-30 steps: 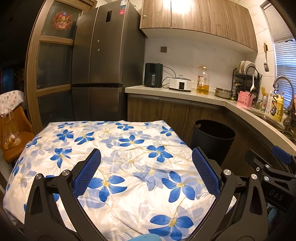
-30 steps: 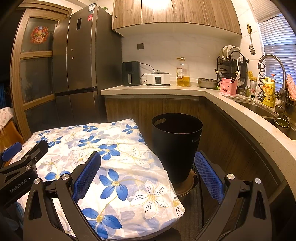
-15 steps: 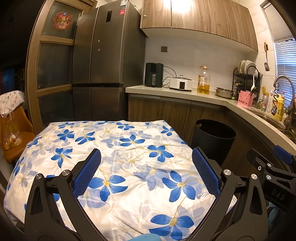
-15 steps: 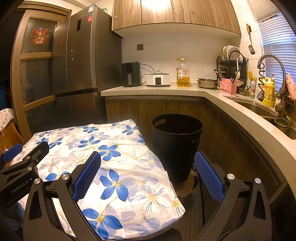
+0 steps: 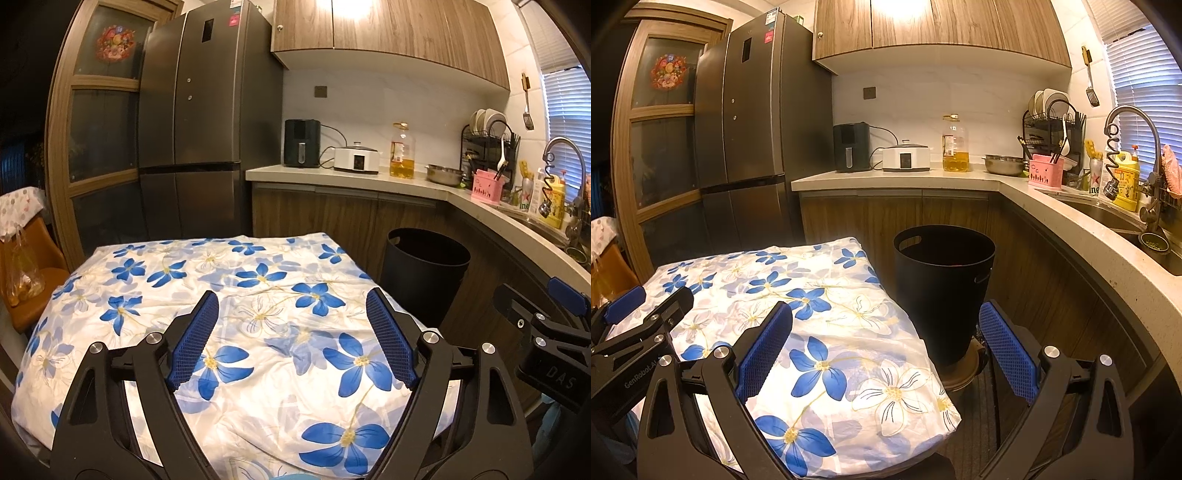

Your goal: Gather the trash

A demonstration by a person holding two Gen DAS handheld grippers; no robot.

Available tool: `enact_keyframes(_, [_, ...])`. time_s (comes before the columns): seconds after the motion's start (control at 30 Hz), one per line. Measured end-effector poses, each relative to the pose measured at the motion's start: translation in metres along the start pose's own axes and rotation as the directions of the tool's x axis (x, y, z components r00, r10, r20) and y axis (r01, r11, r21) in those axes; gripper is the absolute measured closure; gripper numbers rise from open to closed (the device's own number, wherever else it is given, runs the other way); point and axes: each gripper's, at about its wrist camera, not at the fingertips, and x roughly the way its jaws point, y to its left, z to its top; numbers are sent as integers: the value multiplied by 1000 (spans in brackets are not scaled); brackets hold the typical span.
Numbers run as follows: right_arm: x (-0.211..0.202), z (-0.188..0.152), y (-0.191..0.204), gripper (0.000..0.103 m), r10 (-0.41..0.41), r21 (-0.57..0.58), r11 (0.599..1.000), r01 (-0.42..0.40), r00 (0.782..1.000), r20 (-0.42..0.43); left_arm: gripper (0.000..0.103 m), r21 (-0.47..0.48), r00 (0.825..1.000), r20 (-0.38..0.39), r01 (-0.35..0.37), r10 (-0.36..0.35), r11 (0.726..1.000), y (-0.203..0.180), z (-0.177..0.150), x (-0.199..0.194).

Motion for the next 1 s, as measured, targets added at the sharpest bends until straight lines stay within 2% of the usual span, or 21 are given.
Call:
enact_keyframes(0.63, [-1, -1, -5, 6, 0, 14, 1000, 0, 1000, -1, 22, 13, 1000, -1, -8, 8, 1000, -3, -2, 1])
enact_keyframes(0.73, [-1, -1, -5, 6, 0, 15, 1000, 0, 1000, -1, 19, 15, 1000, -3, -17, 17, 1000, -3, -3, 1])
enact_keyframes(0.87, [-1, 0, -6, 6, -1, 22, 1000, 1, 1000, 1, 6, 18, 1000, 3, -16, 16, 1000, -4, -3, 0])
enact_keyframes(1.0, [-2, 0, -6, 6, -2, 24, 1000, 1, 1000, 4, 6, 6, 1000, 13, -17, 17, 1000, -3, -2, -2])
